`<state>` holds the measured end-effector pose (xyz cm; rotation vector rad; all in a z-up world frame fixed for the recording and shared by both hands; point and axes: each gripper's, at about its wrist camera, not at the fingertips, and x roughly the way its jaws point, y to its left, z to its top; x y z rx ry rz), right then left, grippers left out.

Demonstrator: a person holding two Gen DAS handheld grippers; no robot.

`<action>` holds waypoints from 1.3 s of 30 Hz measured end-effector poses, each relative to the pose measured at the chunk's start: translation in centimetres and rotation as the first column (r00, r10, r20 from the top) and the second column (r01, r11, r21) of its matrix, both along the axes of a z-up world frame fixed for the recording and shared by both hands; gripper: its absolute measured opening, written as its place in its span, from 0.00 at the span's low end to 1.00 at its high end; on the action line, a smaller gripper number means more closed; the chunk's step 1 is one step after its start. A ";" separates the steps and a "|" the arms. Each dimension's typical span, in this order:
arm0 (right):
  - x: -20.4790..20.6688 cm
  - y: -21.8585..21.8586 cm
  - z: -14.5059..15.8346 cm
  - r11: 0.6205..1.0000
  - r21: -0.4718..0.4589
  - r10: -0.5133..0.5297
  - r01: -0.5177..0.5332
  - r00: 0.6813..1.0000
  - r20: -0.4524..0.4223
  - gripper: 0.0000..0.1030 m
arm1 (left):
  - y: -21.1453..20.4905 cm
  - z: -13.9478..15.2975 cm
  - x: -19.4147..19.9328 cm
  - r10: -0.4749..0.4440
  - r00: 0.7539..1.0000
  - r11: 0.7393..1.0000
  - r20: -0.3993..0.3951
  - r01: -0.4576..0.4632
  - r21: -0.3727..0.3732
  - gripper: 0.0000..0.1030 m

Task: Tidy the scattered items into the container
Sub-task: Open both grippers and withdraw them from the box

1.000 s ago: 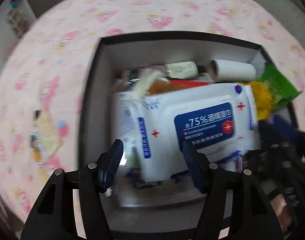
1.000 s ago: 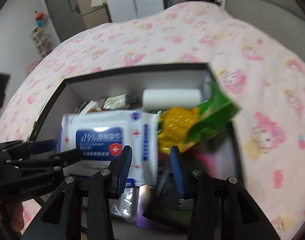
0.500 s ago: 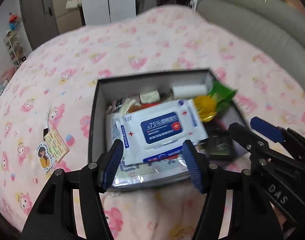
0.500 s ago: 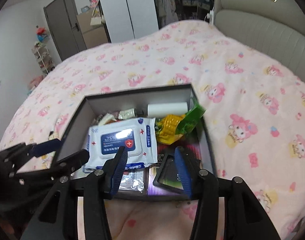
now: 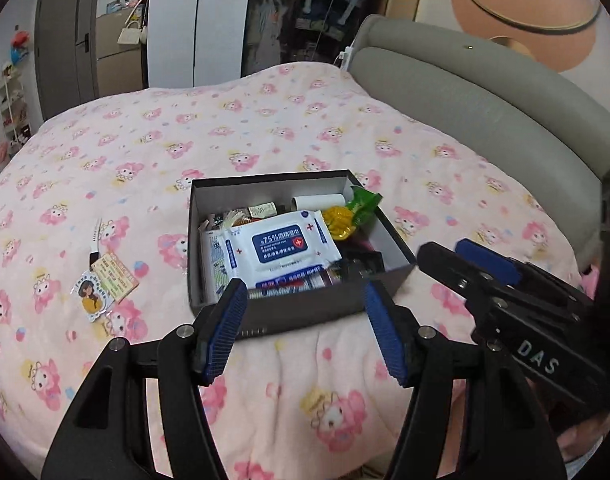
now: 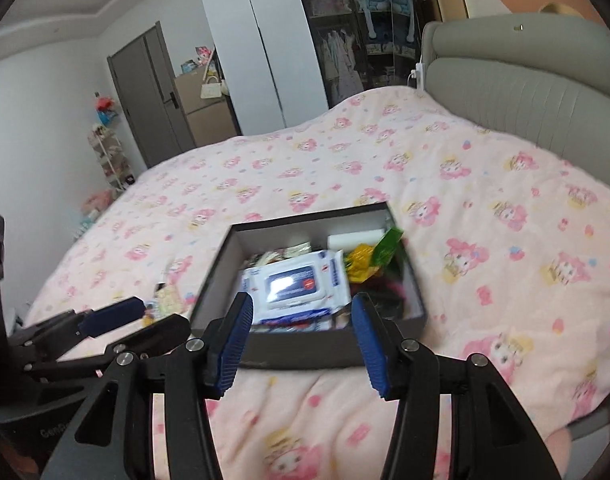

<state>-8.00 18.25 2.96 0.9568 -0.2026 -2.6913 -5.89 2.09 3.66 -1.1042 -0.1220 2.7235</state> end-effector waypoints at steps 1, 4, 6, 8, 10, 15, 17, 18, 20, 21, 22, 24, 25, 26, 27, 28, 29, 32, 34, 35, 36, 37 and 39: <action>0.5 -0.2 0.1 1.000 -0.010 0.005 -0.005 1.000 0.000 0.46 | -0.1 0.1 0.6 0.001 1.000 1.000 -0.006 -0.001 -0.005 0.61; 1.9 -0.9 0.6 1.000 -0.012 0.023 -0.023 1.000 -0.019 0.46 | -0.7 0.5 2.2 0.006 1.000 1.000 -0.021 -0.006 0.000 0.61; 2.7 -1.6 1.0 0.999 -0.009 0.040 -0.041 0.999 -0.035 0.46 | -1.2 0.8 3.2 0.009 1.000 1.000 -0.029 -0.009 0.007 0.61; 3.2 -2.1 1.2 0.998 -0.013 0.057 -0.058 0.998 -0.041 0.46 | -1.7 0.9 4.0 0.012 0.999 1.000 -0.037 -0.012 0.012 0.61; 3.8 -2.7 1.4 0.997 -0.010 0.074 -0.075 0.996 -0.046 0.46 | -2.2 1.0 4.7 0.019 0.999 1.000 -0.042 -0.018 0.017 0.61; 5.0 -4.1 1.5 0.994 0.005 0.105 -0.105 0.993 -0.056 0.46 | -3.6 0.8 6.1 0.047 0.998 0.998 -0.044 -0.045 0.036 0.61; 5.3 -4.7 1.4 0.993 0.007 0.114 -0.114 0.992 -0.056 0.46 | -4.2 0.6 6.5 0.058 0.997 0.998 -0.046 -0.057 0.032 0.61; 5.4 -5.1 1.3 0.993 0.009 0.120 -0.120 0.991 -0.054 0.46 | -4.4 0.6 6.7 0.065 0.997 0.998 -0.047 -0.064 0.028 0.61; 5.7 -5.7 1.1 0.991 0.011 0.131 -0.131 0.990 -0.046 0.46 | -5.0 0.3 7.1 0.075 0.996 0.997 -0.045 -0.074 0.030 0.60; 5.8 -6.0 1.0 0.991 0.013 0.136 -0.136 0.990 -0.045 0.46 | -5.3 0.2 7.3 0.082 0.996 0.996 -0.042 -0.081 0.029 0.60; 5.9 -6.4 0.9 0.990 0.016 0.142 -0.141 0.989 -0.044 0.46 | -5.6 0.0 7.4 0.088 0.995 0.996 -0.039 -0.087 0.028 0.60; 6.0 -7.0 0.7 0.988 0.021 0.153 -0.152 0.987 -0.040 0.46 | -6.2 -0.3 7.7 0.101 0.994 0.995 -0.033 -0.100 0.026 0.60; 6.1 -7.4 0.6 0.987 0.024 0.160 -0.159 0.986 -0.038 0.46 | -6.5 -0.4 7.9 0.107 0.994 0.994 -0.030 -0.106 0.025 0.60; 6.1 -7.7 0.5 0.986 0.026 0.167 -0.166 0.985 -0.034 0.46 | -6.8 -0.6 8.0 0.114 0.993 0.993 -0.027 -0.113 0.024 0.60; 6.2 -8.0 0.3 0.985 0.027 0.172 -0.172 0.985 -0.029 0.46 | -7.1 -0.8 8.2 0.120 0.993 0.993 -0.024 -0.119 0.023 0.60; 6.2 -8.3 0.1 0.984 0.027 0.178 -0.178 0.984 -0.022 0.46 | -7.4 -0.9 8.3 0.126 0.992 0.992 -0.021 -0.126 0.022 0.60; 6.2 -8.6 -0.1 0.982 0.029 0.186 -0.185 0.982 -0.016 0.46 | -7.7 -1.1 8.5 0.133 0.991 0.991 -0.018 -0.132 0.021 0.60; 6.2 -9.7 -0.6 0.978 0.038 0.207 -0.207 0.978 -0.002 0.46 | -8.7 -1.6 8.8 0.151 0.988 0.988 -0.008 -0.151 0.022 0.60; 6.0 -10.5 -0.9 0.974 0.040 0.221 -0.222 0.975 0.014 0.46 | -9.5 -1.9 8.9 0.163 0.987 0.986 -0.001 -0.163 0.030 0.60; 5.9 -10.9 -1.0 0.973 0.040 0.228 -0.229 0.973 0.022 0.46 | -9.9 -2.1 8.9 0.169 0.986 0.985 0.003 -0.169 0.034 0.60; 5.9 -11.3 -1.1 0.971 0.040 0.235 -0.236 0.971 0.030 0.46 | -10.3 -2.3 8.9 0.175 0.984 0.984 0.007 -0.175 0.037 0.60; 5.8 -11.7 -1.2 0.969 0.044 0.241 -0.242 0.970 0.032 0.46 | -10.7 -2.5 9.0 0.181 0.983 0.983 0.010 -0.182 0.041 0.60; 5.6 -12.4 -1.5 0.966 0.051 0.250 -0.252 0.967 0.036 0.46 | -11.5 -2.8 8.9 0.195 0.981 0.979 0.017 -0.196 0.050 0.60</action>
